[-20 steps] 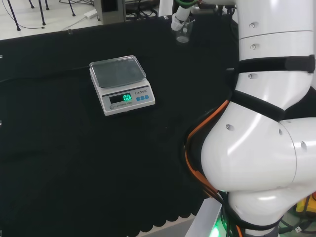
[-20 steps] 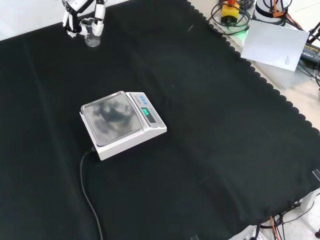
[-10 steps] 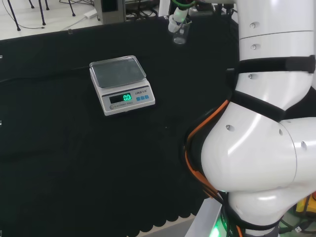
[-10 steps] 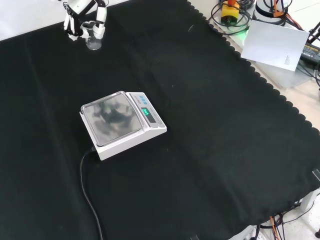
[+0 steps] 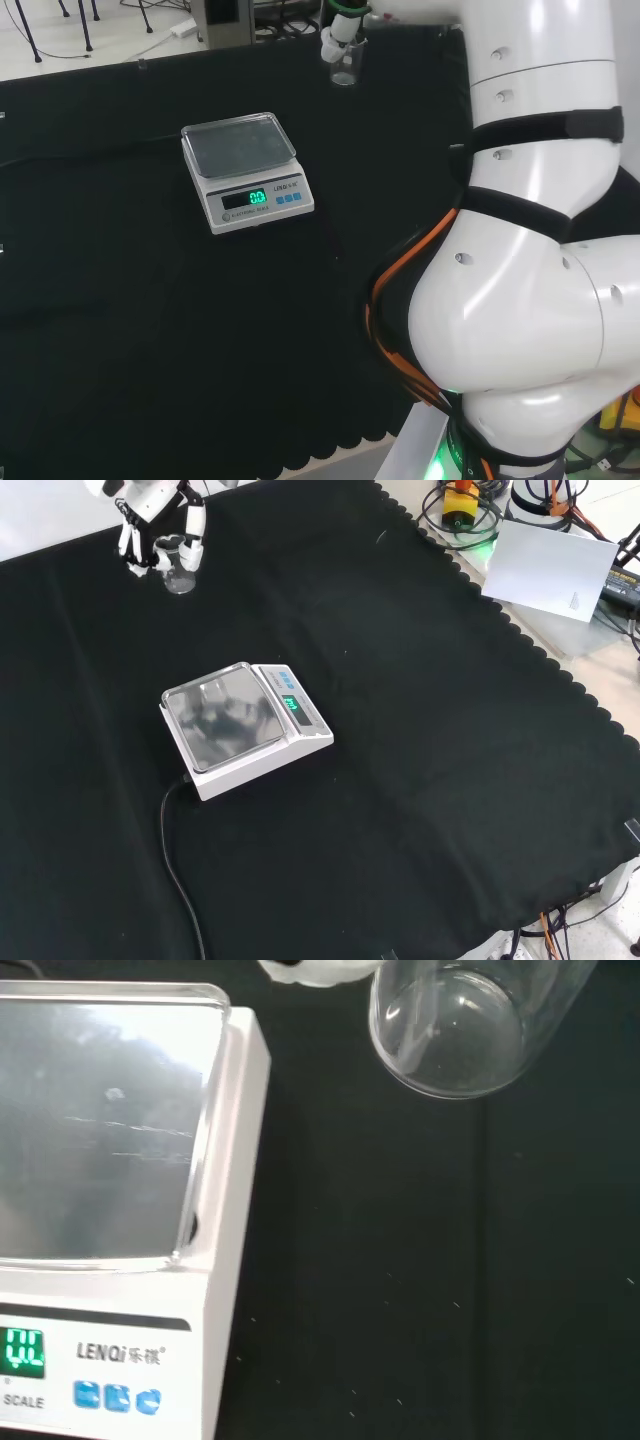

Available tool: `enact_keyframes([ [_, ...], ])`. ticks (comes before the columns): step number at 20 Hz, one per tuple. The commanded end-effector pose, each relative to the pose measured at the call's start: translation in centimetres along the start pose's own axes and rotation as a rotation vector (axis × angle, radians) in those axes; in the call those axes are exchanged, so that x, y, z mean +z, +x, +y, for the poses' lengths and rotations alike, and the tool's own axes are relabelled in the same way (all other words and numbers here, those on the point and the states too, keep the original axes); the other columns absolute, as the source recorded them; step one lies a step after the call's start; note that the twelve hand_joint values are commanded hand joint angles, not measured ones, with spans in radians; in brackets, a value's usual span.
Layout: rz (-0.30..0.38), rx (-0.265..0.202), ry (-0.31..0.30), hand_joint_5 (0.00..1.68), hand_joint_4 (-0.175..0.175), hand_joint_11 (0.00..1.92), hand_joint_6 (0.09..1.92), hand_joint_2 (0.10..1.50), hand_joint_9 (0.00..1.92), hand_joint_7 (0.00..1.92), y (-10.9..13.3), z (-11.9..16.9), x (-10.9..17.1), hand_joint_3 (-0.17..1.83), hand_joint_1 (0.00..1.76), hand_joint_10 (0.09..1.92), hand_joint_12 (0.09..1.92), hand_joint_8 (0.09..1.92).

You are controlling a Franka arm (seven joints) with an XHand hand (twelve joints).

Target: Put the beaker on the electronic balance.

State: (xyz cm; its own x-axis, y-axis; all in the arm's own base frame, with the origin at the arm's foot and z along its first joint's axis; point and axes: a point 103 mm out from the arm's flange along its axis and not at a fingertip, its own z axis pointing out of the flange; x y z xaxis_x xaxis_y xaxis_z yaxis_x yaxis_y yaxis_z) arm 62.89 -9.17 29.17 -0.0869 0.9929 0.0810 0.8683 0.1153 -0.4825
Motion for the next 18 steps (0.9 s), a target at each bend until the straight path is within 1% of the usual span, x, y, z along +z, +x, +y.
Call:
enact_keyframes([
  [1, -0.041, -0.117, 0.036, 0.75, -0.175, 0.96, 1.34, 1.21, 0.76, 0.63, 4.7, 2.7, 0.6, 0.0, 1.36, 1.35, 1.07, 1.22],
  [7, -0.067, -0.184, 0.066, 0.75, -0.175, 0.96, 1.33, 1.2, 0.76, 0.63, 7.4, 4.6, 1.6, 0.0, 1.36, 1.35, 1.07, 1.22],
  [14, -0.082, -0.252, 0.07, 0.75, -0.175, 0.96, 1.33, 1.2, 0.76, 0.63, 10.2, 6.2, 2.4, 0.0, 1.36, 1.34, 1.07, 1.22],
  [18, -0.087, -0.28, 0.077, 0.75, -0.175, 0.96, 1.33, 1.2, 0.76, 0.63, 11.3, 6.8, 2.9, 0.0, 1.36, 1.34, 1.06, 1.22],
])
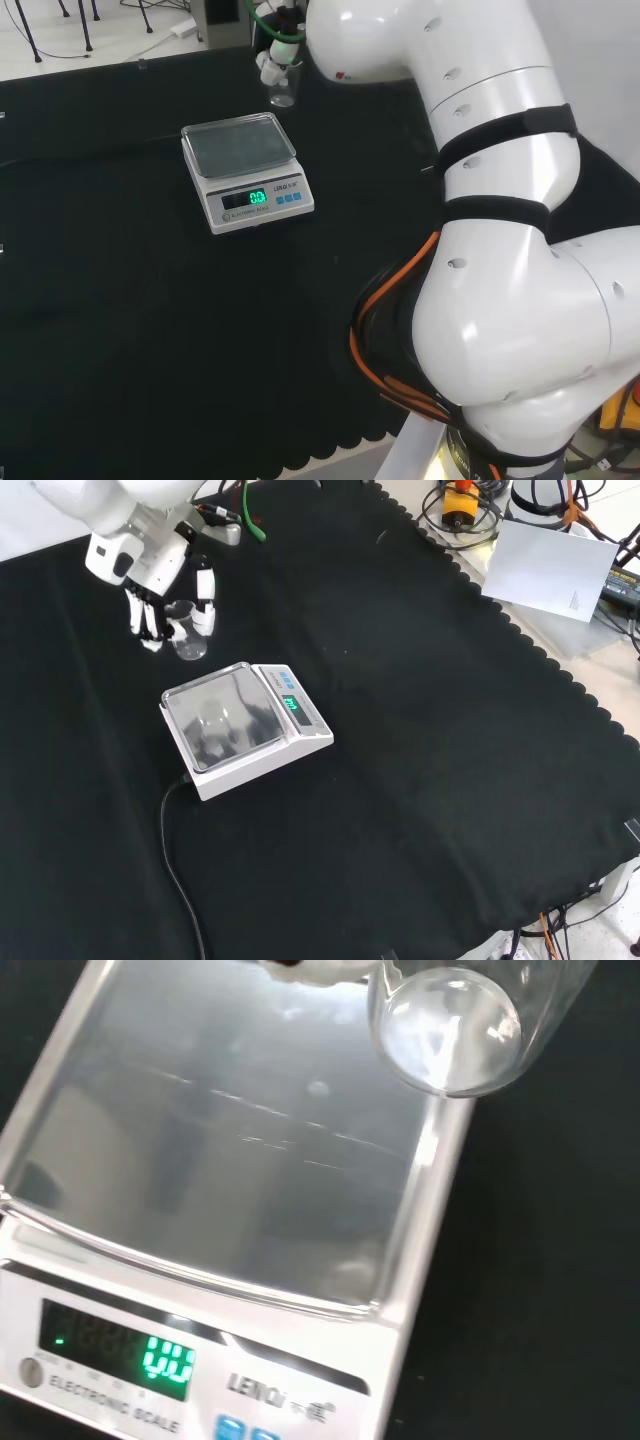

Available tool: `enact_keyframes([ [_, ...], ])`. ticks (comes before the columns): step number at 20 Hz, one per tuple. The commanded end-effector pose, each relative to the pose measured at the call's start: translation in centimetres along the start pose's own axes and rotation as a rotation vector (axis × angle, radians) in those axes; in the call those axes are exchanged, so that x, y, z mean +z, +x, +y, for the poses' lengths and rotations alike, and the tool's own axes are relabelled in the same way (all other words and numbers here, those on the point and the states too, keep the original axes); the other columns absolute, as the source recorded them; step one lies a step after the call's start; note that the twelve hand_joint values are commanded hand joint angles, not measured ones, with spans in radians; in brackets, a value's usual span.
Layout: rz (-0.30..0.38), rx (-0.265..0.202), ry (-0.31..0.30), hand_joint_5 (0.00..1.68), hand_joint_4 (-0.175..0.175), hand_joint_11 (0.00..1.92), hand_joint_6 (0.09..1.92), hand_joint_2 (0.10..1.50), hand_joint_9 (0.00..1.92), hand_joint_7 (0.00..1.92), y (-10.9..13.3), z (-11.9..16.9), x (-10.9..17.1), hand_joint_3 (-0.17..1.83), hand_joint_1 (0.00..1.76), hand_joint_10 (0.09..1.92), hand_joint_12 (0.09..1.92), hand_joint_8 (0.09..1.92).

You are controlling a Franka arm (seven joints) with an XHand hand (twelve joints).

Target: Put the beaker on the electronic balance.

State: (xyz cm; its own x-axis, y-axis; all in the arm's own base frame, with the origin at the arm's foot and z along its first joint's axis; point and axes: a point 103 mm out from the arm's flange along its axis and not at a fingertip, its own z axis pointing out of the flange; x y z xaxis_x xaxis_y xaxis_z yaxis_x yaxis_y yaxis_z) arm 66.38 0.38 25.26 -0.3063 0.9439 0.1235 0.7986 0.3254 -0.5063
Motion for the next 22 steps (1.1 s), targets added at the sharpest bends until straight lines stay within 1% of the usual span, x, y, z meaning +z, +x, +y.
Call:
enact_keyframes([
  [1, -0.012, -0.069, 0.025, 0.75, -0.175, 0.96, 1.33, 1.2, 0.76, 0.63, 2.4, 1.5, 0.7, 0.0, 1.36, 1.34, 1.06, 1.22],
  [11, -0.019, -0.115, 0.066, 0.75, -0.175, 0.96, 1.33, 1.2, 0.76, 0.63, 4.1, 3.1, 2.5, 0.0, 1.36, 1.34, 1.06, 1.22],
  [18, -0.003, -0.139, 0.103, 0.75, -0.175, 0.96, 1.33, 1.2, 0.76, 0.64, 4.5, 4.3, 4.3, 0.0, 1.36, 1.34, 1.06, 1.22],
  [22, 0.005, -0.147, 0.105, 0.75, -0.175, 0.96, 1.33, 1.2, 0.76, 0.64, 4.5, 4.6, 4.6, 0.0, 1.36, 1.34, 1.06, 1.22],
])
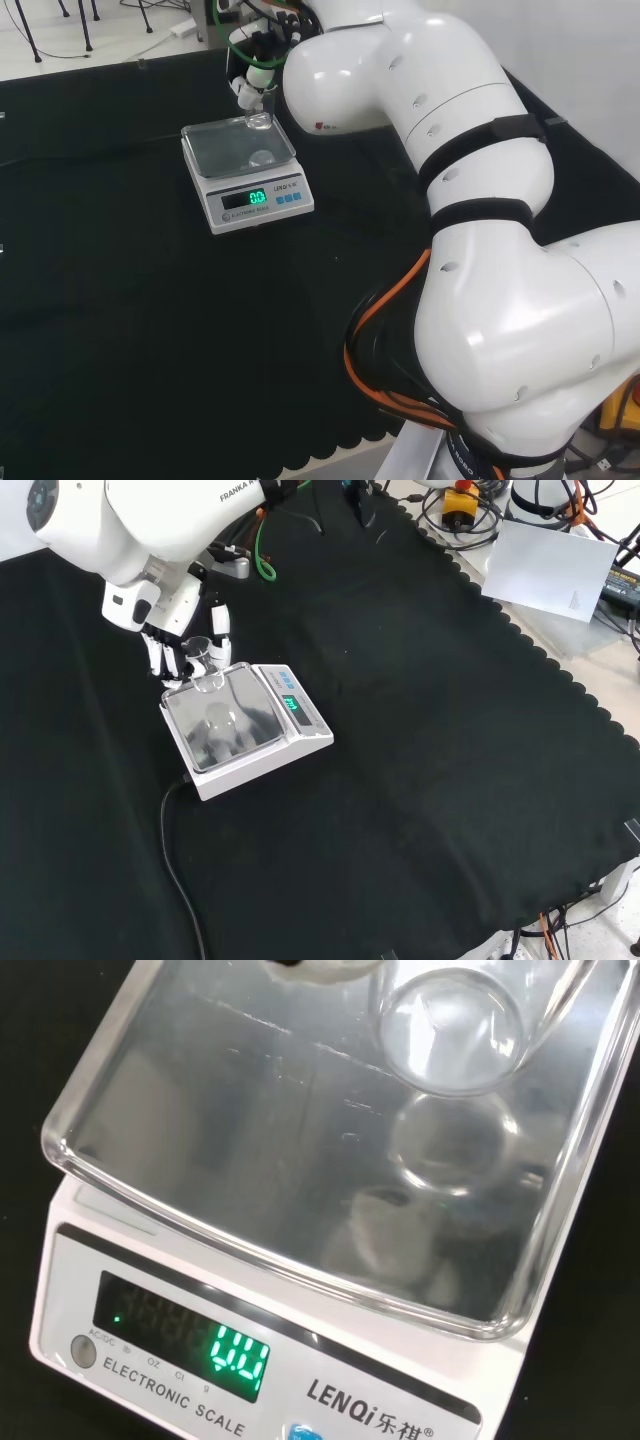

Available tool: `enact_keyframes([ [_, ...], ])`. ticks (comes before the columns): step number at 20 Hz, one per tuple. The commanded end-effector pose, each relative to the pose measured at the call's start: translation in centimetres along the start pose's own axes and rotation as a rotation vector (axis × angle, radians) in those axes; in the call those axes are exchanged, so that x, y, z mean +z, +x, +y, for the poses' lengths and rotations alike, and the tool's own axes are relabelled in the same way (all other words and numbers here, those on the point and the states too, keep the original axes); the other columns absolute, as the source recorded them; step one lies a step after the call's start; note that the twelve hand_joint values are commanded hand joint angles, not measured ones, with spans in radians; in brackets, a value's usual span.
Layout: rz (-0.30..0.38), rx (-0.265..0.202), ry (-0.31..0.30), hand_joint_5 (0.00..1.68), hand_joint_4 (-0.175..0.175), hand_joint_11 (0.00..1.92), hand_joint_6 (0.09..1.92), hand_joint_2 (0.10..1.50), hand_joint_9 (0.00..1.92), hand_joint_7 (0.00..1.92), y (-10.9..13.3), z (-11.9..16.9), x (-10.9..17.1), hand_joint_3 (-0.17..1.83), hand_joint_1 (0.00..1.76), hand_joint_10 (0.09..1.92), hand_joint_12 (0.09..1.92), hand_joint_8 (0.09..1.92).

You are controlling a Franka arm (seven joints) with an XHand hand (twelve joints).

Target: Put the beaker on the electronic balance.

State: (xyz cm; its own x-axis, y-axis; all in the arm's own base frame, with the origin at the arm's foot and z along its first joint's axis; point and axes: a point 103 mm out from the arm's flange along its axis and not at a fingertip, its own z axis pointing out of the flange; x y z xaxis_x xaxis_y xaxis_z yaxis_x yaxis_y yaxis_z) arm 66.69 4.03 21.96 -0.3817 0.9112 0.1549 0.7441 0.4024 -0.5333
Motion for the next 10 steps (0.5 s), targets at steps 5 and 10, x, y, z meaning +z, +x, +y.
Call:
enact_keyframes([
  [5, 0.022, -0.076, 0.07, 0.75, -0.175, 0.96, 1.33, 1.2, 0.76, 0.64, 2.0, 2.4, 2.6, 0.0, 1.36, 1.34, 1.06, 1.22],
  [10, 0.028, -0.086, 0.079, 0.75, -0.175, 0.96, 1.33, 1.2, 0.77, 0.64, 2.3, 2.8, 3.2, 0.0, 1.36, 1.34, 1.06, 1.22],
])
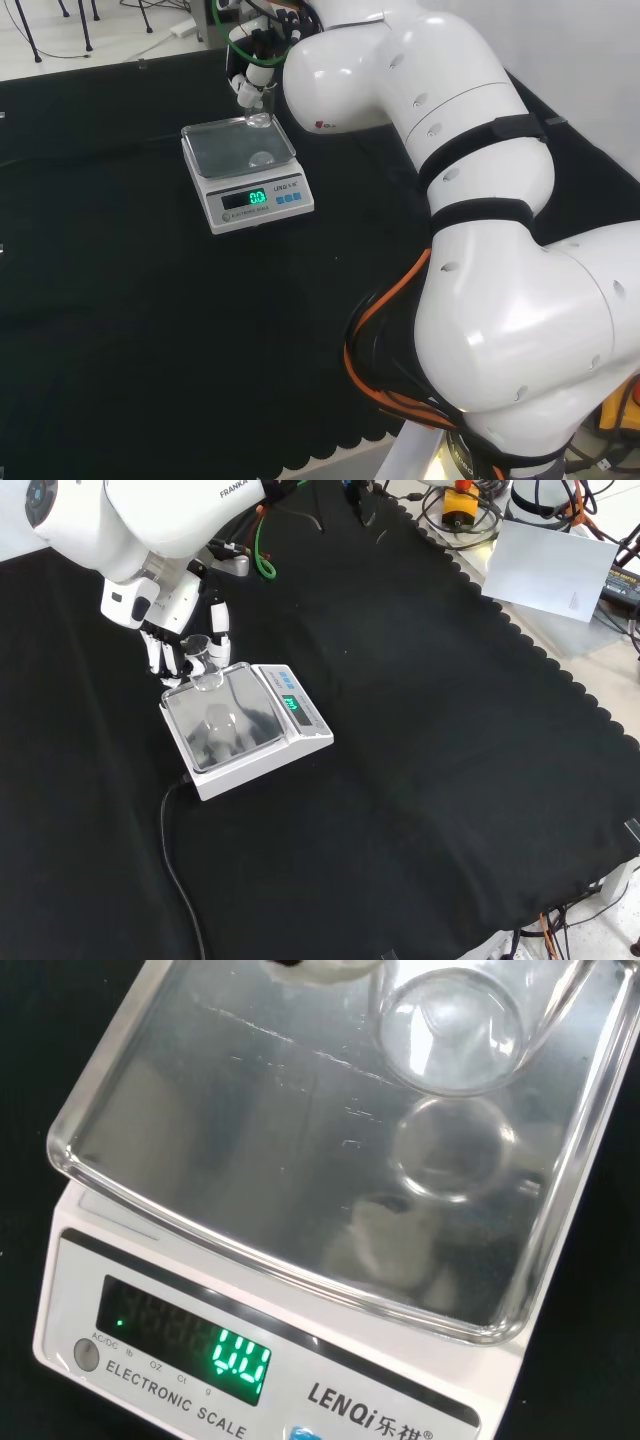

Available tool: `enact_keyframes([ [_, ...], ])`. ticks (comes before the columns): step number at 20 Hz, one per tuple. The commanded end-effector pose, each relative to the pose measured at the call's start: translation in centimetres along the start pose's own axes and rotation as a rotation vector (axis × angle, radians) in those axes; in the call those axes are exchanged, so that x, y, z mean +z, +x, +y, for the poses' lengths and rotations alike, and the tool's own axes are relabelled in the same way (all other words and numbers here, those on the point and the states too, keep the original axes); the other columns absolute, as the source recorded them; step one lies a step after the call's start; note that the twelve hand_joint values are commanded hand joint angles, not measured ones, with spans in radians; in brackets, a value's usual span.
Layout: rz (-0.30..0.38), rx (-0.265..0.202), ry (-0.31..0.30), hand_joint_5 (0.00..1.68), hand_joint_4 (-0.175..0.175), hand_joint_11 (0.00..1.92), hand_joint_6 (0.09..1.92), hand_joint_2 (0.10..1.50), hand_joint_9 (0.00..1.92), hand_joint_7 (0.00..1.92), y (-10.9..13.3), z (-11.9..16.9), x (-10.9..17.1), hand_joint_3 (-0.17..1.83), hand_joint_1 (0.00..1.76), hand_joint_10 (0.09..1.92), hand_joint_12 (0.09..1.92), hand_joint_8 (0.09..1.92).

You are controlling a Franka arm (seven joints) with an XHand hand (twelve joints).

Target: Put the beaker on the electronic balance.

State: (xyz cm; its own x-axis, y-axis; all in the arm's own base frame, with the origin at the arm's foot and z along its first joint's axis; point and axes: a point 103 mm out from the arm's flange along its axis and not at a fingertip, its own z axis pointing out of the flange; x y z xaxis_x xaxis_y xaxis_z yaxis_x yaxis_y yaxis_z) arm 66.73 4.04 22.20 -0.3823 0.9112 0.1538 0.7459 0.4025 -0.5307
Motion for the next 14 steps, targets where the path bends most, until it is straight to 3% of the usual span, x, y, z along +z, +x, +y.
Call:
enact_keyframes([
  [1, 0.031, -0.088, 0.086, 0.75, -0.175, 0.96, 1.33, 1.2, 0.77, 0.64, 2.27, 3.02, 3.53, 0.0, 1.36, 1.34, 1.06, 1.22],
  [14, 0.018, -0.09, 0.083, 0.75, -0.175, 0.96, 1.33, 1.2, 0.77, 0.64, 2.57, 2.9, 3.4, 0.0, 1.36, 1.34, 1.06, 1.21],
])
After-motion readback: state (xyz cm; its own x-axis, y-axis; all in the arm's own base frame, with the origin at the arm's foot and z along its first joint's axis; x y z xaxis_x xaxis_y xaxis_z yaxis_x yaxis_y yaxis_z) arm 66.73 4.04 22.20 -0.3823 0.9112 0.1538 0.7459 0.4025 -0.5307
